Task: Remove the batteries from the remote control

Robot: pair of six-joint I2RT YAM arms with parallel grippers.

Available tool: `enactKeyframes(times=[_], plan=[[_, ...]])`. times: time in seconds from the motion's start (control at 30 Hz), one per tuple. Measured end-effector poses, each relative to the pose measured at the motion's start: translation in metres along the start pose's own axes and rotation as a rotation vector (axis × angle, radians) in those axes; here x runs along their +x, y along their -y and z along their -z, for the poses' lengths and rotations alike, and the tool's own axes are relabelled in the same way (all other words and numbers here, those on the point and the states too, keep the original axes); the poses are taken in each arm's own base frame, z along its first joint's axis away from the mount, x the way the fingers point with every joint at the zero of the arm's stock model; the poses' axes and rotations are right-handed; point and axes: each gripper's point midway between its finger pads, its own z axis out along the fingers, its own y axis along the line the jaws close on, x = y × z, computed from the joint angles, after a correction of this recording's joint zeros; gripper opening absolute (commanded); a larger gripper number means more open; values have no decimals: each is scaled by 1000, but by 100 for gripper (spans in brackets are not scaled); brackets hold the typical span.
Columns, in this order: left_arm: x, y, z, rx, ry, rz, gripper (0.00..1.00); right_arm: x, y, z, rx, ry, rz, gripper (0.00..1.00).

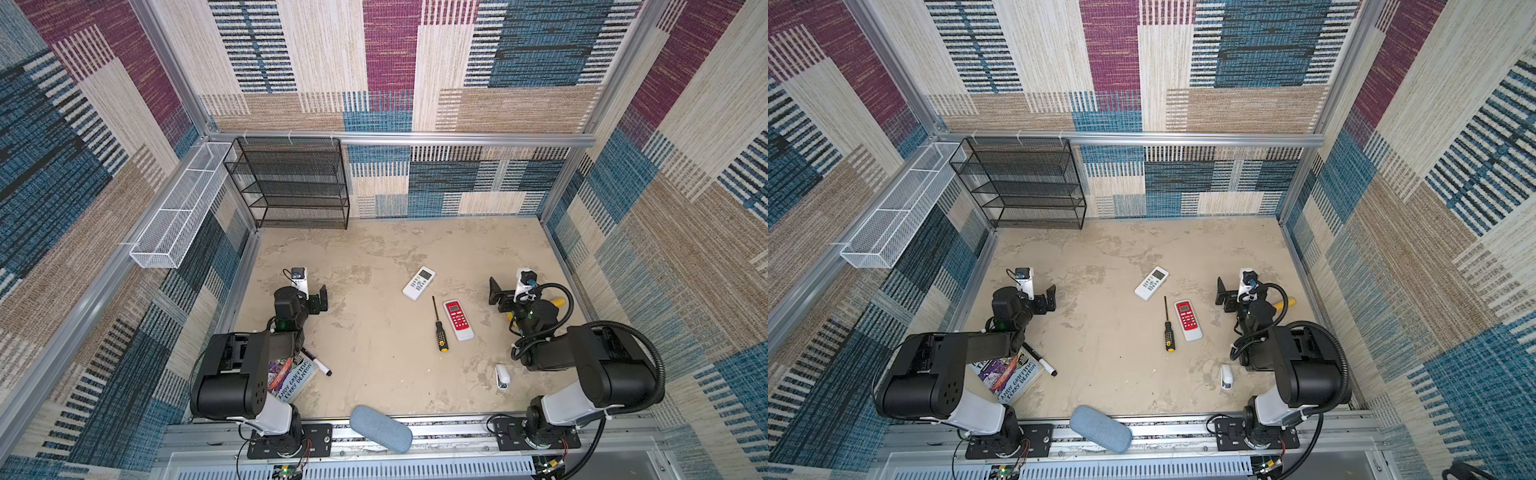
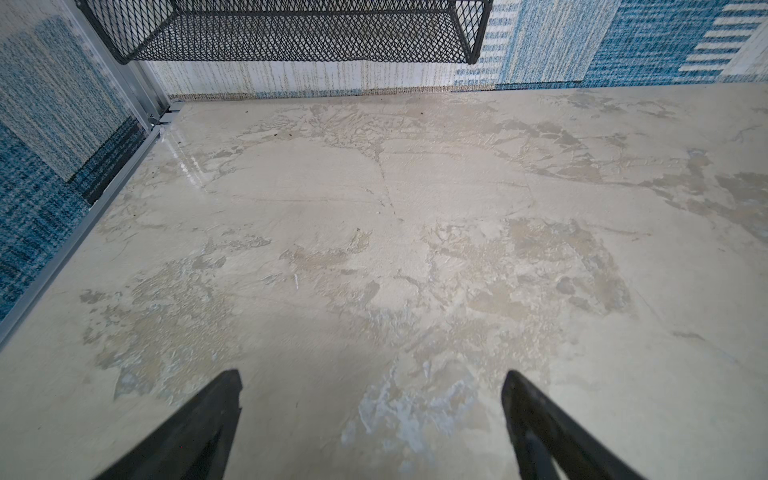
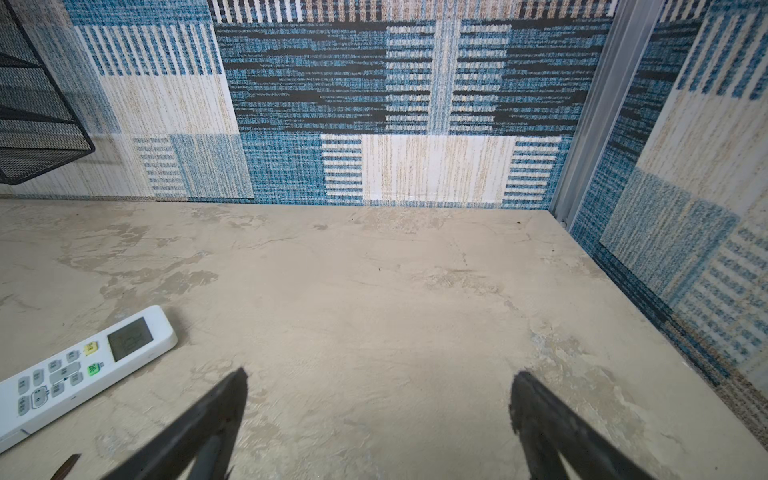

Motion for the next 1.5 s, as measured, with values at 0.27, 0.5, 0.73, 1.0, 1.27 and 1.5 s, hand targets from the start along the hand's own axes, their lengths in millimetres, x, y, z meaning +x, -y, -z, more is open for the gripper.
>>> enactKeyframes(times=[0.27, 0.5, 0.73, 1.0, 1.27, 1.5], plan=[[0, 0, 0, 0, 0, 0, 99, 0, 0, 0, 0, 0, 0, 100], [0, 0, 0, 0, 1, 0, 99, 0, 0, 0, 0, 0, 0, 100], [0, -1, 1, -1, 1, 0, 99, 0, 0, 0, 0, 0, 0, 100], [-30, -1, 12, -5, 28, -1, 99, -34, 2, -11, 4, 36, -5, 100], [-50, -9, 14, -61, -116, 107, 99, -58, 7, -18, 31, -22, -57, 100], [-44, 12, 23, -41, -264, 160, 99, -58, 11, -34, 69, -189, -179, 100]])
